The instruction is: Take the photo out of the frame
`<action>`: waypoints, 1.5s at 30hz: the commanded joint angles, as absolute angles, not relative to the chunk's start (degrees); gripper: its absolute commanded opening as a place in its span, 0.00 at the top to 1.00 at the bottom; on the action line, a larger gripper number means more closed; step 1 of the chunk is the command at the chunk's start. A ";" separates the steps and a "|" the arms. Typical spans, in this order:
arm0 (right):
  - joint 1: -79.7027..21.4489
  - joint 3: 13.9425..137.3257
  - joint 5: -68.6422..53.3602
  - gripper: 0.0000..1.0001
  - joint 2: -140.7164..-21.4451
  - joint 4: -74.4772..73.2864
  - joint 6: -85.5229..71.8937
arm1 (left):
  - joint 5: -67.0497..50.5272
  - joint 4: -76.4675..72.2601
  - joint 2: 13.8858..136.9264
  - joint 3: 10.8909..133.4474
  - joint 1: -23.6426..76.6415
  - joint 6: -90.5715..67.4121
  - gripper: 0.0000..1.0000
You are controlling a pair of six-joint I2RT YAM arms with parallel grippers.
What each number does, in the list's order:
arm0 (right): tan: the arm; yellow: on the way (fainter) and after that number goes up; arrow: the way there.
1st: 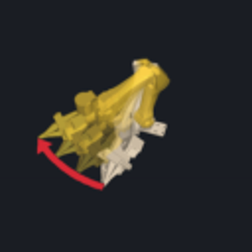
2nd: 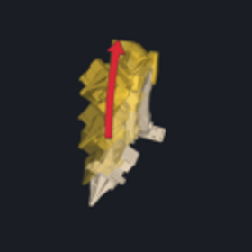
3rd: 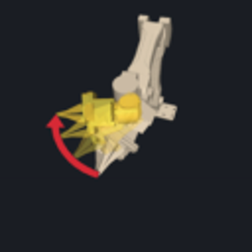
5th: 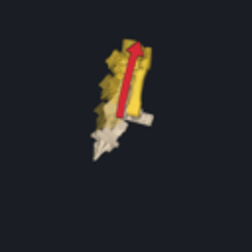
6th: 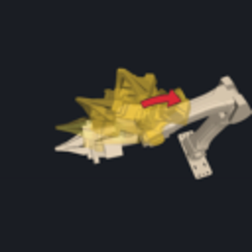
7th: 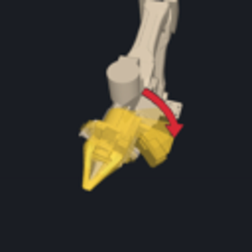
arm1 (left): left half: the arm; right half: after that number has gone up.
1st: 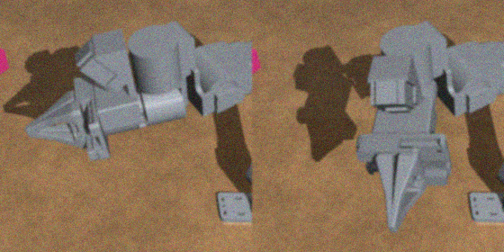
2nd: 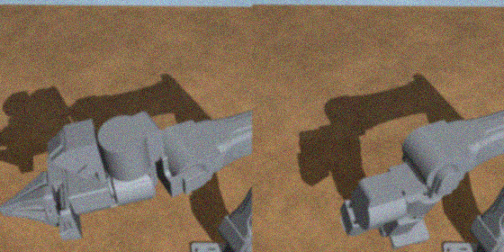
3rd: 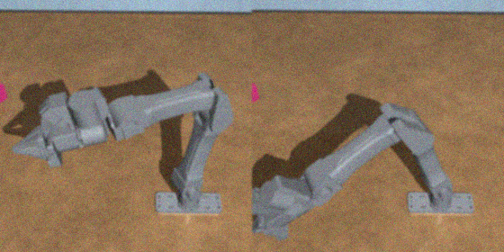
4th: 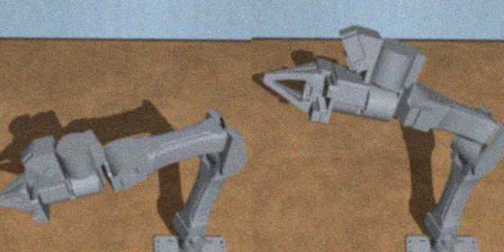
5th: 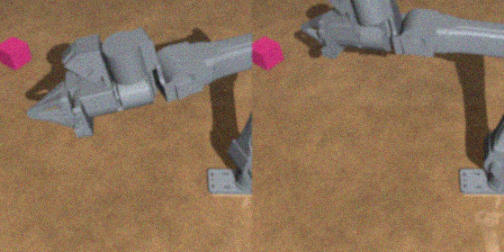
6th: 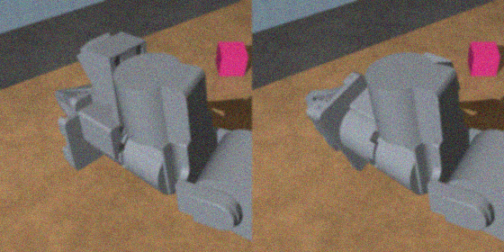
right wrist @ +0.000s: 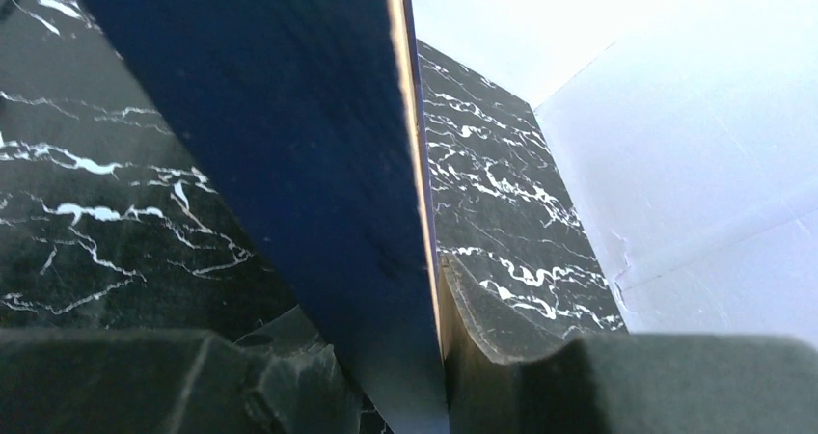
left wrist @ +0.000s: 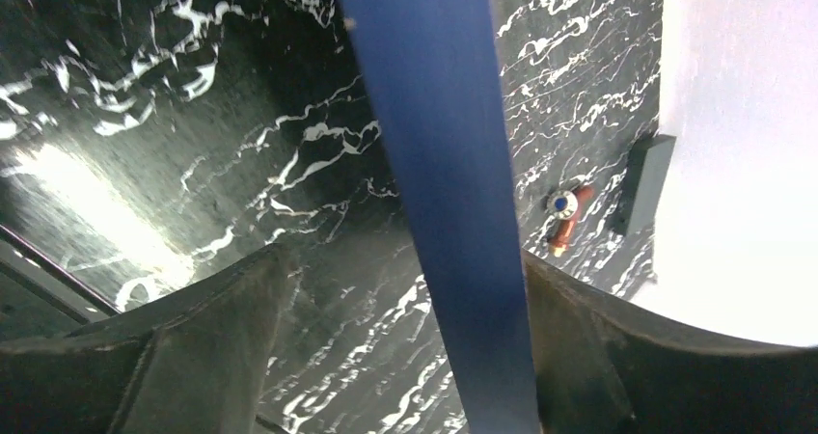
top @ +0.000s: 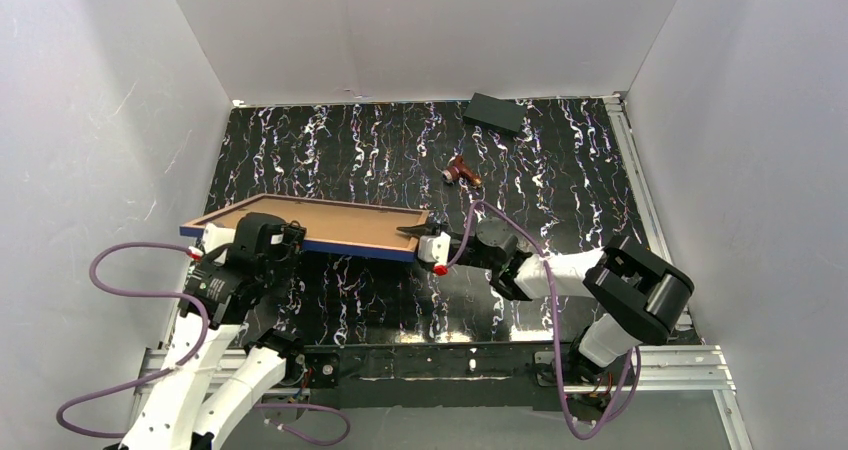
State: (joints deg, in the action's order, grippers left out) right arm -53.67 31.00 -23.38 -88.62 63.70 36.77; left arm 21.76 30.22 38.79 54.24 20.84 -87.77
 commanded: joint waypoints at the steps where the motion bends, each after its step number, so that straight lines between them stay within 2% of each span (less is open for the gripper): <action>1: -51.61 36.37 -22.43 0.90 -89.18 60.78 25.32 | 24.61 39.97 37.61 59.21 21.37 -70.65 0.16; 3: -50.75 36.84 -23.30 0.93 -89.36 59.75 24.88 | 27.02 39.72 37.13 62.19 21.36 -64.18 0.12; 4: -50.27 37.14 -23.92 0.94 -89.30 59.13 24.50 | 28.18 39.08 37.10 63.61 21.36 -59.76 0.03; 5: -49.64 37.61 -24.62 0.96 -89.26 57.99 24.11 | 29.40 38.39 37.09 65.44 21.38 -55.99 0.02; 14: -44.23 44.13 -29.77 0.99 -90.02 47.66 19.69 | 27.19 28.51 41.73 80.02 21.37 -29.33 0.02; 19: -39.28 51.07 -34.95 0.99 -93.58 41.64 12.31 | 21.38 28.65 45.37 90.31 21.36 -25.84 0.02; 23: -35.08 63.00 -39.43 0.99 -99.89 32.00 2.96 | 18.23 28.69 45.76 90.40 21.39 -28.37 0.02; 33: -26.69 93.70 -53.72 0.99 -121.49 18.42 -16.51 | 22.55 28.87 44.33 83.15 21.42 -30.20 0.02; 40: -25.31 118.61 -60.50 0.99 -138.30 8.36 -23.24 | 21.96 28.39 44.27 81.28 21.44 -30.78 0.02; 45: -25.09 132.75 -61.66 0.99 -149.31 7.37 -29.60 | 21.18 28.39 44.20 80.31 21.49 -31.84 0.02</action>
State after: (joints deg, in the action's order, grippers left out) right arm -23.53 124.38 -57.80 -143.04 10.20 -28.29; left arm 20.34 28.60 44.40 81.14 21.17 -31.11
